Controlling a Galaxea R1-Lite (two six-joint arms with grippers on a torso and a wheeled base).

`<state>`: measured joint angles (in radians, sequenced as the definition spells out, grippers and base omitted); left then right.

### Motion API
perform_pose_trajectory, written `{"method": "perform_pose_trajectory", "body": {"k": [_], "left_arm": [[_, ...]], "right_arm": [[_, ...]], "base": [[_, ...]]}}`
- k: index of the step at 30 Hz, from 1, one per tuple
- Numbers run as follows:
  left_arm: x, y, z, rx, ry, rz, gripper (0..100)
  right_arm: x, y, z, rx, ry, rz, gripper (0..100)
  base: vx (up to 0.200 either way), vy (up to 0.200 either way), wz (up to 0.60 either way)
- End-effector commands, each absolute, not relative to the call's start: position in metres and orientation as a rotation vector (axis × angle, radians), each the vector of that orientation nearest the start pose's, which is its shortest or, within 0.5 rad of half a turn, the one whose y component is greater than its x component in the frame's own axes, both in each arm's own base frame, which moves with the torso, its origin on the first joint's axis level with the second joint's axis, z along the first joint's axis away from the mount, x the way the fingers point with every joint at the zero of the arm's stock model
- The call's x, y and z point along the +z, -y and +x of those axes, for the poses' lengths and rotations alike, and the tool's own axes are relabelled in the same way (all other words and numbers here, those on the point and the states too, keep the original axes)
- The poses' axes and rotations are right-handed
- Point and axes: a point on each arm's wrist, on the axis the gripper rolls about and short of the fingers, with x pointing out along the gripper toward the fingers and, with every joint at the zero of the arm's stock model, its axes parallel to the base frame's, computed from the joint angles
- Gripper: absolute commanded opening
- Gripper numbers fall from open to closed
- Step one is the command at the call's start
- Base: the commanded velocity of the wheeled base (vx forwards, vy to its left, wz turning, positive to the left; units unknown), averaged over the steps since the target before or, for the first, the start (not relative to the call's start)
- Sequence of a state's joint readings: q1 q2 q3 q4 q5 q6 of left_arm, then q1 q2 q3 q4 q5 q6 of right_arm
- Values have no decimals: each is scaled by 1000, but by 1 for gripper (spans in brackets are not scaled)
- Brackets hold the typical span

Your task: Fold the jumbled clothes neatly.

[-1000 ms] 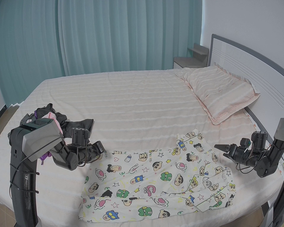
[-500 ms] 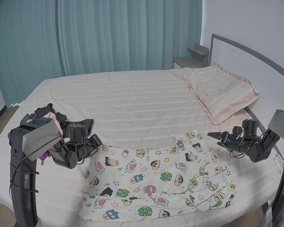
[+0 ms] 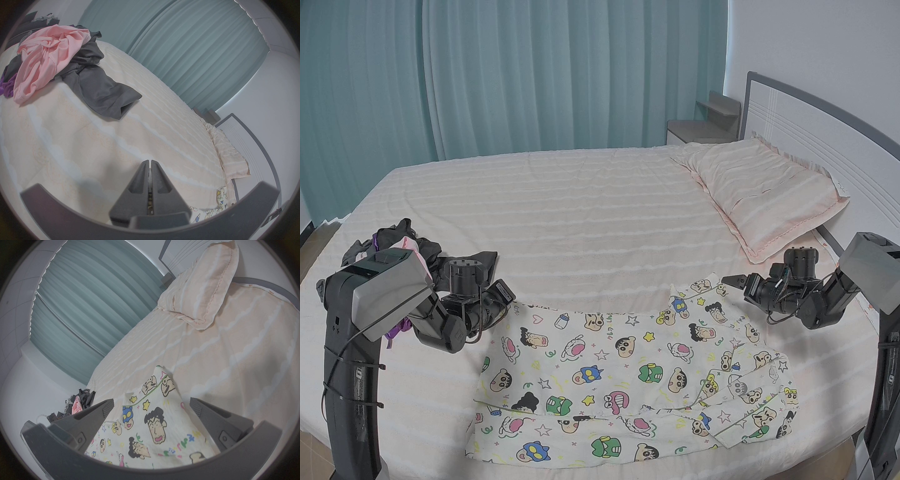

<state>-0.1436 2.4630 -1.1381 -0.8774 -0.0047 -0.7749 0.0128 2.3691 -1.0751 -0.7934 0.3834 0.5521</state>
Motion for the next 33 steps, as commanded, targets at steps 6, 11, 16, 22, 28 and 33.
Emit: {"method": "perform_pose_trajectory", "body": {"k": [6,11,16,22,28,33], "left_arm": [[5,67,433,57,-502,-717,0],[7,68,428,60,-514,-714,0],[10,66,426,64,-516,-715,0],[7,66,424,70,-533,-711,0],[5,66,424,79,-542,-709,0],[3,65,422,83,-550,-706,0]], "right_arm": [[-3,-31,457,247,-626,599,100],[-16,-33,462,255,-669,539,100],[-31,-45,464,283,-687,469,100],[-32,-55,463,319,-689,413,100],[-29,-50,463,320,-673,393,0],[-29,-43,465,307,-659,397,0]], "base": [[0,0,0],[0,0,0],[0,0,0],[0,0,0],[0,0,0],[0,0,0]]}}
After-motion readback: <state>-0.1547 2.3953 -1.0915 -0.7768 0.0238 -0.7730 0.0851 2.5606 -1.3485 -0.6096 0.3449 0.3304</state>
